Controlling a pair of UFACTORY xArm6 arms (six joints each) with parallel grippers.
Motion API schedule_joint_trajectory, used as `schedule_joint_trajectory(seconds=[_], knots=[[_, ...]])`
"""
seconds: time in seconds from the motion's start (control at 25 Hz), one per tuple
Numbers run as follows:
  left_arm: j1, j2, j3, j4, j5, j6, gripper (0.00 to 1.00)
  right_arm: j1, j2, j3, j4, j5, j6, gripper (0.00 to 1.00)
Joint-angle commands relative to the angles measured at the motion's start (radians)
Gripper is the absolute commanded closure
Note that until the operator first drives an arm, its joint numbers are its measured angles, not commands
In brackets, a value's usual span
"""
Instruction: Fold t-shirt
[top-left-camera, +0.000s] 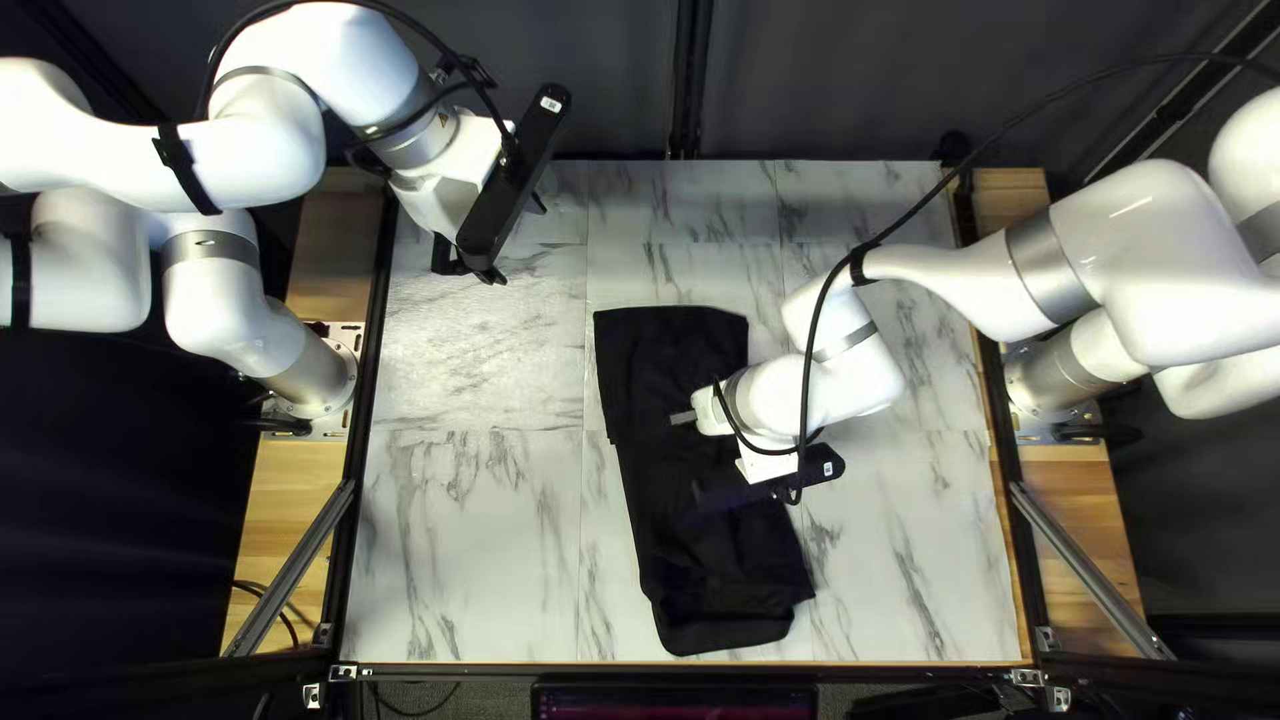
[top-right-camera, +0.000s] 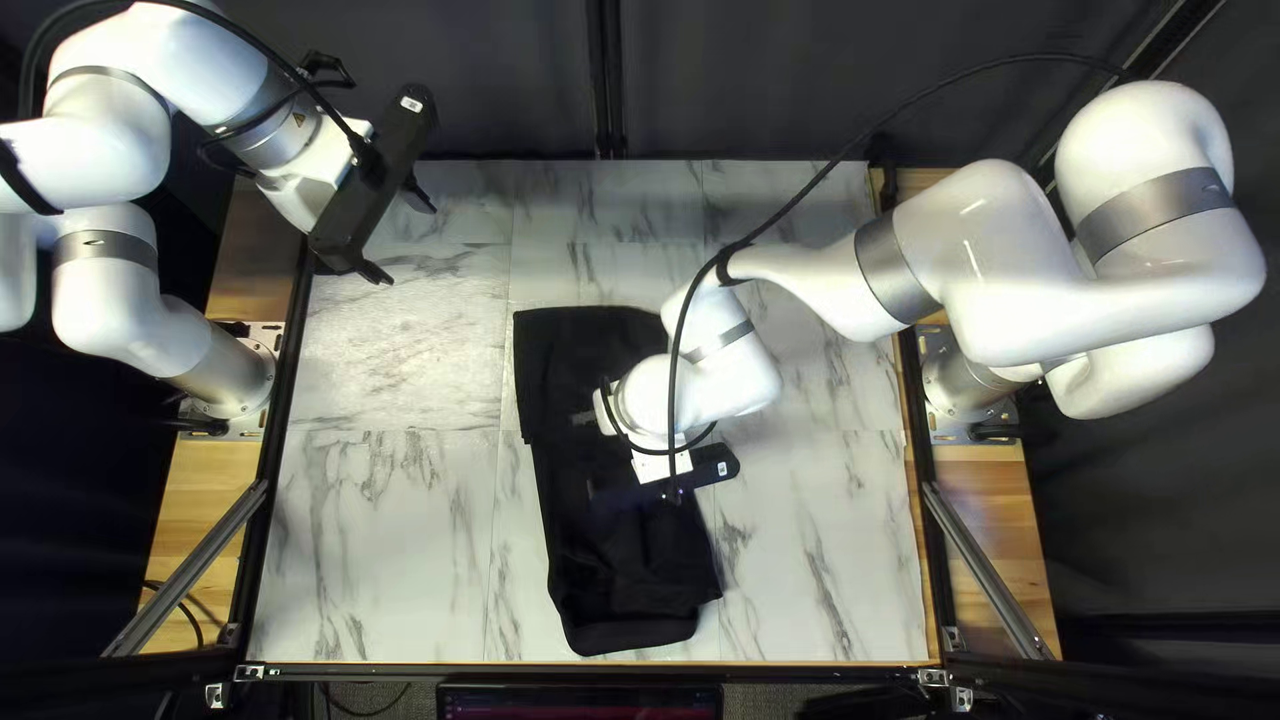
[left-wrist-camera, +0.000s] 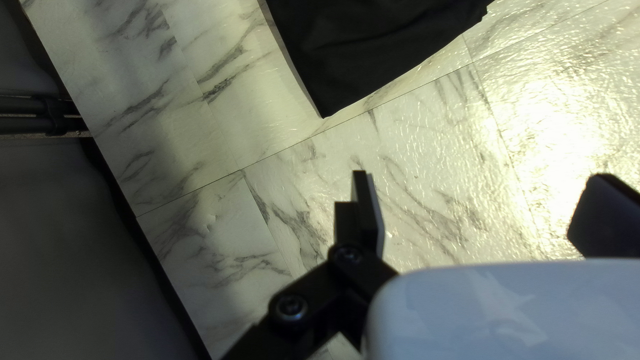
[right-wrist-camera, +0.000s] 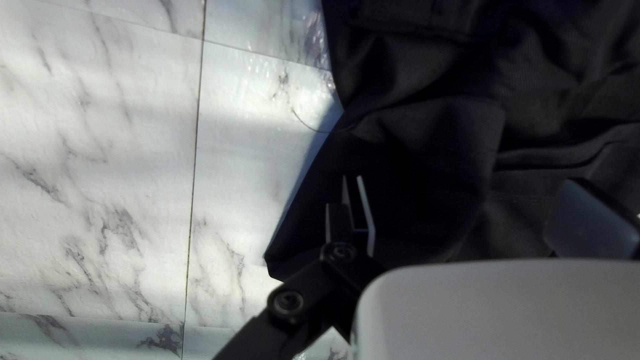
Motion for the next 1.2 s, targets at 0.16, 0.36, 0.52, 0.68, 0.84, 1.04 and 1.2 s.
schedule_joint_trajectory(seconds=[0.16, 0.36, 0.52, 0.68, 0.84, 1.04, 1.2], knots=[[0.000, 0.000, 0.000, 0.000, 0.000, 0.000, 0.00, -0.003, 0.022, -0.009, -0.010, -0.014, 0.003, 1.00], [0.000, 0.000, 0.000, 0.000, 0.000, 0.000, 0.00, -0.011, 0.045, -0.016, -0.015, -0.029, -0.002, 1.00], [0.000, 0.000, 0.000, 0.000, 0.000, 0.000, 0.00, -0.007, 0.037, -0.025, -0.008, -0.011, -0.004, 1.00], [0.000, 0.000, 0.000, 0.000, 0.000, 0.000, 0.00, 0.007, 0.004, -0.030, -0.009, 0.016, 0.009, 1.00], [0.000, 0.000, 0.000, 0.000, 0.000, 0.000, 0.00, 0.003, -0.027, -0.013, -0.012, -0.006, 0.024, 1.00], [0.000, 0.000, 0.000, 0.000, 0.000, 0.000, 0.00, -0.023, -0.043, 0.005, 0.002, -0.055, 0.054, 1.00], [0.000, 0.000, 0.000, 0.000, 0.000, 0.000, 0.00, -0.042, -0.026, -0.011, 0.008, -0.078, 0.094, 1.00]])
